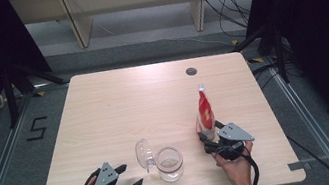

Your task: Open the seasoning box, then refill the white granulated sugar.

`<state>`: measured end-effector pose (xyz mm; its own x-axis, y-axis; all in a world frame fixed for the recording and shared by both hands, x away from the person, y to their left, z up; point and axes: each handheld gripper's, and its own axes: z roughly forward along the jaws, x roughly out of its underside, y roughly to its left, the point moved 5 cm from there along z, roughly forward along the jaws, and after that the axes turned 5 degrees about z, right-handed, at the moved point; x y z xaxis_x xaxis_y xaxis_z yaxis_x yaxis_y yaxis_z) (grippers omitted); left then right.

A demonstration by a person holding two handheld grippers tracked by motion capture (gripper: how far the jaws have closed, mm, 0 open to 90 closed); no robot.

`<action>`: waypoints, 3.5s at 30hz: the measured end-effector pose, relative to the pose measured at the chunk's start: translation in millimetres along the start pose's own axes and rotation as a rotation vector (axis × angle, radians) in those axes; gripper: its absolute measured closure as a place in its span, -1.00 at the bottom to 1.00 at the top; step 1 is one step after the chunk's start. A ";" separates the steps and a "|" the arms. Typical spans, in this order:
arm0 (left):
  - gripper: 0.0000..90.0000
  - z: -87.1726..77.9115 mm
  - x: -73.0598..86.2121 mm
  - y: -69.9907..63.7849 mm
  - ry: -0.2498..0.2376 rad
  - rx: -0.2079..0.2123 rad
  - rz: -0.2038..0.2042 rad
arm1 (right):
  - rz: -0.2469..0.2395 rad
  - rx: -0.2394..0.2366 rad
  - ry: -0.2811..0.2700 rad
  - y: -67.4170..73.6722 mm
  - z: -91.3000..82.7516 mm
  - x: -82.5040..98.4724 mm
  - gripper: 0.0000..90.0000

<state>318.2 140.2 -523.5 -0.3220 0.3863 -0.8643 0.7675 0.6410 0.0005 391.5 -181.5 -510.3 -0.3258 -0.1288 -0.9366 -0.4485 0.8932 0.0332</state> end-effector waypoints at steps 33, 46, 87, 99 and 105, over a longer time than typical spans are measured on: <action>-0.37 -0.9 1.2 -3.2 0.030 0.000 0.008 | -0.139 -0.254 0.113 -22.9 -12.1 -0.1 -0.03; -0.40 -1.3 -0.7 -2.1 0.021 0.003 0.024 | -0.080 -0.229 0.064 -24.2 -14.6 3.6 -0.33; -0.41 1.0 -3.1 -1.1 0.018 0.003 0.020 | -0.010 -0.208 -0.097 -18.8 12.4 9.6 -0.35; -0.41 -0.9 -2.0 -1.4 0.021 0.000 0.024 | 0.037 -0.215 -0.098 -18.0 17.3 11.2 -0.28; -0.41 -3.0 -2.3 -1.4 0.022 -0.012 0.025 | 0.043 -0.218 -0.110 -17.9 20.0 10.4 -0.24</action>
<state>316.2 140.5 -520.0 -0.3153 0.4166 -0.8526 0.7685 0.6392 0.0282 412.8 -190.3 -527.6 -0.2616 -0.0347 -0.9646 -0.6093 0.7810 0.1372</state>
